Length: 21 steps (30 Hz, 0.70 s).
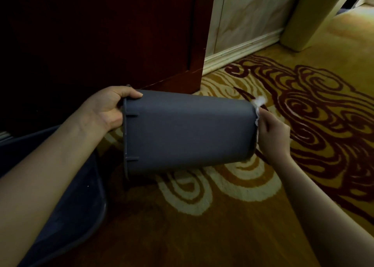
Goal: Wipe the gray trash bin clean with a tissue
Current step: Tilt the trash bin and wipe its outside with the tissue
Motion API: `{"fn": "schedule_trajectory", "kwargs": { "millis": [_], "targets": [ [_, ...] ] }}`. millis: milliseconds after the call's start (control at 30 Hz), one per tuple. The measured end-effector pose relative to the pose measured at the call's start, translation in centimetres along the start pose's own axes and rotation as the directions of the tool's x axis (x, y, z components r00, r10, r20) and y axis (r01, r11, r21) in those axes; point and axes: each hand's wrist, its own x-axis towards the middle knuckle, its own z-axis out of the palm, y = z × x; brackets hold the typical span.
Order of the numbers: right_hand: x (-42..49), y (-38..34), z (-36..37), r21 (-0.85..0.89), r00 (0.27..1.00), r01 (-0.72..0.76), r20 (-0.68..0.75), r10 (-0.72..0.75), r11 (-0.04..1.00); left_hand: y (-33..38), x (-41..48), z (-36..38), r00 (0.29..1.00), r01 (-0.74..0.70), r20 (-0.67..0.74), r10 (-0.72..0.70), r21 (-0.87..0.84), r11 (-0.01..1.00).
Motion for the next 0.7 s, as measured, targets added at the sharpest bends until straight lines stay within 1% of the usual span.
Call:
{"fn": "schedule_trajectory", "kwargs": {
  "millis": [67,100,133,167,233,300,400,467,533,567,633,700],
  "targets": [
    [-0.5,-0.4,0.3,0.054,0.982,-0.122,-0.138,0.128,0.991,0.1,0.2,-0.1,1.0,0.001,-0.002,-0.001,0.01,1.0],
    [-0.7,-1.0,0.4,0.072,0.964,-0.137,-0.22,0.15,0.988,0.1,0.3,-0.2,1.0,0.0,0.0,0.0,0.014,1.0],
    [-0.6,-1.9,0.4,0.073,0.952,-0.112,-0.278,0.128,0.991,0.0,0.4,-0.3,1.0,-0.003,0.003,0.003,0.013,1.0],
    [-0.5,-2.9,0.5,0.05,0.955,-0.057,-0.289,0.069,0.997,-0.1,0.5,-0.3,1.0,-0.006,0.005,0.006,0.013,1.0],
    [-0.6,-4.7,1.0,-0.036,0.981,0.074,-0.177,-0.08,0.997,-0.1,0.7,-0.2,1.0,-0.015,-0.002,0.015,0.003,1.0],
    [-1.4,-5.4,1.7,-0.135,0.983,0.16,-0.074,-0.171,0.978,-0.3,0.8,-0.3,0.999,-0.026,-0.025,0.026,-0.001,1.0],
    [-3.0,-5.2,2.2,-0.187,0.978,0.183,-0.067,-0.198,0.965,-0.7,0.4,-1.3,0.998,0.002,-0.059,-0.003,-0.017,1.0],
    [-3.4,-5.1,2.1,-0.216,0.975,0.192,-0.073,-0.212,0.957,-1.3,0.3,-2.2,0.996,0.085,-0.028,-0.086,-0.056,0.995],
    [-3.0,-5.2,1.9,-0.258,0.976,0.202,-0.032,-0.217,0.945,-1.8,0.3,-2.9,0.986,0.165,0.004,-0.165,-0.071,0.984],
    [-2.8,-5.3,1.6,-0.278,0.976,0.209,-0.001,-0.217,0.938,-2.1,0.5,-3.2,0.983,0.183,0.01,-0.182,-0.072,0.981],
    [-2.2,-5.4,1.1,-0.288,0.974,0.229,0.063,-0.22,0.93,-2.3,0.8,-3.4,0.983,0.184,0.023,-0.183,-0.062,0.981],
    [-1.4,-5.3,0.4,-0.306,0.966,0.255,0.127,-0.226,0.917,-2.1,1.2,-3.5,0.989,0.15,0.017,-0.15,-0.004,0.989]
  ]
}}
